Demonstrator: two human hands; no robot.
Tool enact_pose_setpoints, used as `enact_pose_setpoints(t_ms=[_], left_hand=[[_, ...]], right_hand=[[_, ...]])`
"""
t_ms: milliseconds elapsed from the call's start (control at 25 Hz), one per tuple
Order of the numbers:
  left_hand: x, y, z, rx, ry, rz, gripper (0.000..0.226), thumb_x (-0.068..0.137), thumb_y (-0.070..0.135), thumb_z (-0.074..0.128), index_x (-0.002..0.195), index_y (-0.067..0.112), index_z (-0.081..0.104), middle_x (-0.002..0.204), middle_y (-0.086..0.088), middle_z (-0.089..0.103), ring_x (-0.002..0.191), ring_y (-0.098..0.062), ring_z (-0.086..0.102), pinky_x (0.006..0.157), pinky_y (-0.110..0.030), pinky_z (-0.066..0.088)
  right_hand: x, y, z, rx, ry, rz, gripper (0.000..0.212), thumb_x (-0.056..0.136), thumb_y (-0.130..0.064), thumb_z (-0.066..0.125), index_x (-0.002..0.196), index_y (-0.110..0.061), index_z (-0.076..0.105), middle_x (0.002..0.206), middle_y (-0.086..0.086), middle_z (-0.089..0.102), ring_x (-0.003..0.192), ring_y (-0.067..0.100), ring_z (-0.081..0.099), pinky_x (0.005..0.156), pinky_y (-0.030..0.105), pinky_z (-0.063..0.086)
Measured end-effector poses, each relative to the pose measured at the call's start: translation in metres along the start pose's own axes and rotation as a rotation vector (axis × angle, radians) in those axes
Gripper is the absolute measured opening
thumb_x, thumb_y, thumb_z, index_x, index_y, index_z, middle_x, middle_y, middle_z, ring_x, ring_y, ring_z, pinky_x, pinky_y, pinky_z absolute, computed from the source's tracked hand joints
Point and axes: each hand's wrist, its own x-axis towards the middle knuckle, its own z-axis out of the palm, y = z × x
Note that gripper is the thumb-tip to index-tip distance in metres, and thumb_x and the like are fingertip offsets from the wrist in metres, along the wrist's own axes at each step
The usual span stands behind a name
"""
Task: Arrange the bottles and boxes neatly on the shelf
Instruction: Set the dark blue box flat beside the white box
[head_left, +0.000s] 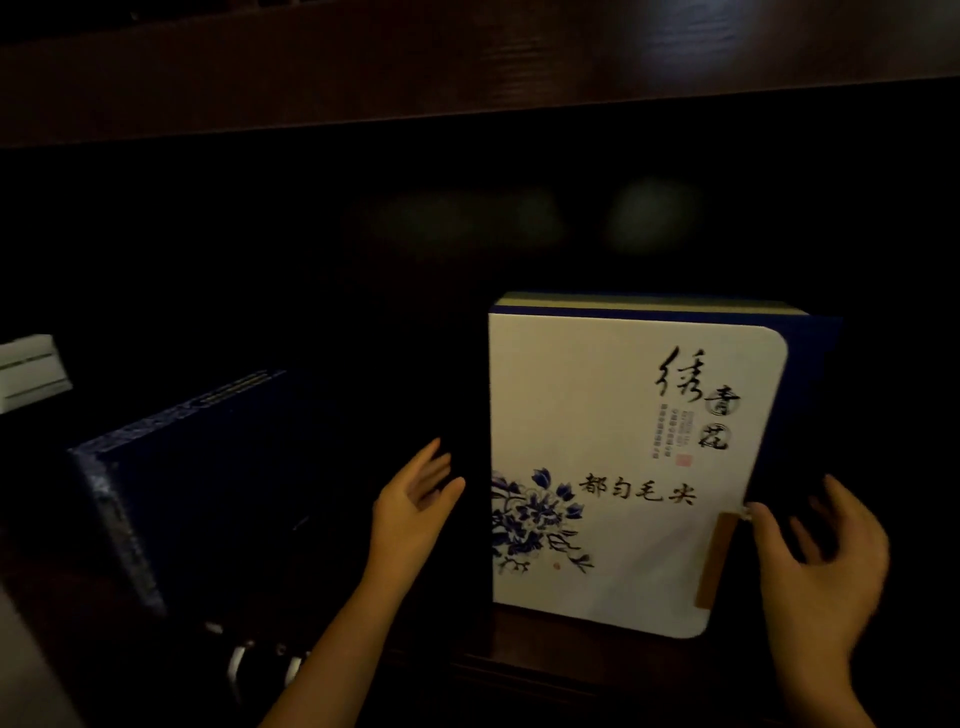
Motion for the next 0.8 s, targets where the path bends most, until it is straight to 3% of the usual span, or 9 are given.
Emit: enact_pose_setpoints(t_ms=[120, 200, 280, 360, 480, 600, 800], left_hand=[[0.010, 0.003, -0.058, 0.069, 0.000, 0.062, 0.056, 0.081, 0.008, 0.064, 0.125, 0.034, 0.042, 0.117, 0.009, 0.058, 0.109, 0.001, 0.054, 0.082, -0.002, 0.044], [0.022, 0.006, -0.104, 0.158, 0.037, 0.108, 0.056, 0.082, 0.008, 0.063, 0.127, 0.033, 0.042, 0.123, 0.007, 0.056, 0.112, 0.001, 0.052, 0.085, -0.004, 0.043], [0.038, 0.012, -0.146, 0.316, 0.078, 0.181, 0.056, 0.083, 0.011, 0.062, 0.132, 0.028, 0.042, 0.128, 0.008, 0.052, 0.116, -0.001, 0.049, 0.089, -0.002, 0.040], [0.060, 0.020, -0.195, 0.515, 0.099, 0.273, 0.056, 0.084, 0.015, 0.062, 0.135, 0.025, 0.041, 0.130, 0.010, 0.048, 0.120, -0.003, 0.044, 0.096, -0.010, 0.037], [0.101, 0.031, -0.266, 0.825, 0.097, 0.401, 0.059, 0.082, 0.018, 0.064, 0.136, 0.019, 0.041, 0.135, 0.003, 0.046, 0.123, -0.012, 0.041, 0.102, -0.027, 0.034], [0.134, 0.029, -0.322, 0.974, -0.019, 0.343, 0.068, 0.080, 0.023, 0.068, 0.139, 0.021, 0.035, 0.144, -0.006, 0.042, 0.129, -0.017, 0.037, 0.105, -0.028, 0.029], [0.164, 0.004, -0.367, 0.985, -0.262, 0.154, 0.077, 0.077, 0.035, 0.069, 0.141, 0.031, 0.025, 0.151, -0.001, 0.029, 0.139, -0.018, 0.026, 0.114, -0.033, 0.025]], right_hand=[[-0.041, -0.028, 0.022, 0.004, -0.018, -0.214, 0.065, 0.074, -0.021, 0.069, 0.132, -0.019, 0.040, 0.139, 0.012, 0.034, 0.125, 0.013, 0.039, 0.094, 0.016, 0.044], [-0.071, -0.049, 0.052, 0.075, -0.098, -0.351, 0.057, 0.078, -0.029, 0.066, 0.128, -0.015, 0.045, 0.134, 0.015, 0.039, 0.123, 0.010, 0.040, 0.096, 0.014, 0.043], [-0.097, -0.070, 0.086, 0.181, -0.223, -0.338, 0.048, 0.080, -0.033, 0.063, 0.124, -0.022, 0.048, 0.131, 0.006, 0.043, 0.122, 0.013, 0.044, 0.099, 0.020, 0.043], [-0.122, -0.095, 0.131, 0.276, -0.381, -0.245, 0.044, 0.082, -0.032, 0.063, 0.121, -0.037, 0.046, 0.131, -0.001, 0.042, 0.123, 0.014, 0.043, 0.104, 0.026, 0.039], [-0.159, -0.128, 0.208, 0.235, -0.587, -0.253, 0.054, 0.077, -0.031, 0.063, 0.122, -0.047, 0.038, 0.134, -0.005, 0.038, 0.125, 0.002, 0.034, 0.104, 0.013, 0.029], [-0.198, -0.159, 0.286, 0.062, -0.725, -0.337, 0.065, 0.077, -0.035, 0.068, 0.133, -0.038, 0.035, 0.139, -0.018, 0.023, 0.132, 0.002, 0.023, 0.104, 0.017, 0.022], [-0.243, -0.201, 0.378, 0.045, -1.010, -0.516, 0.069, 0.079, -0.050, 0.061, 0.136, -0.043, 0.023, 0.149, -0.019, 0.002, 0.136, -0.002, -0.003, 0.105, 0.007, -0.001]])
